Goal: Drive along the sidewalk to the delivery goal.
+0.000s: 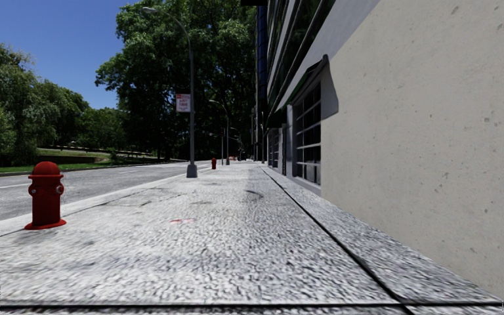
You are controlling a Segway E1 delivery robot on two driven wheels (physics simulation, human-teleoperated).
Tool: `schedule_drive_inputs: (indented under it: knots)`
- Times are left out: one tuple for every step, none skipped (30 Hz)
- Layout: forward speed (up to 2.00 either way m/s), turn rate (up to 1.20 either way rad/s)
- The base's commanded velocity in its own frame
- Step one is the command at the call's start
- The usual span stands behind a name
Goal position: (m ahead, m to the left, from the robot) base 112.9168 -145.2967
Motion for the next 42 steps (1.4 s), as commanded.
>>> schedule_drive_inputs:
  knots:
    - [2.0,0.0]
    - [2.0,0.0]
    - [2.0,0.0]
    - [2.0,0.0]
    - [2.0,0.0]
    - [2.0,0.0]
    - [2.0,0.0]
    - [2.0,0.21]
    - [2.0,0.29]
    - [2.0,0.29]
    - [2.0,0.23]
    - [2.0,0.08]
    - [2.0,0.0]
    - [2.0,0.0]
    - [2.0,0.0]
    - [2.0,0.0]
    - [2.0,0.0]
    - [2.0,0.0]
    - [2.0,0.0]
    - [2.0,0.0]
    - [2.0,0.0]
    - [2.0,0.0]
    - [2.0,0.0]
    - [2.0,0.0]
    - [2.0,0.0]
    - [2.0,0.0]
    - [2.0,0.0]
    - [2.0,0.0]
    - [2.0,0.0]
    - [2.0,0.0]
    - [2.0,0.0]
    - [2.0,0.0]
    - [2.0,0.0]
    - [2.0,0.0]
    - [2.0,0.0]
    - [2.0,0.0]
    - [2.0,0.0]
    - [2.0,0.0]
    - [2.0,0.0]
    - [2.0,0.0]
    - [2.0,0.0]
    - [2.0,0.0]
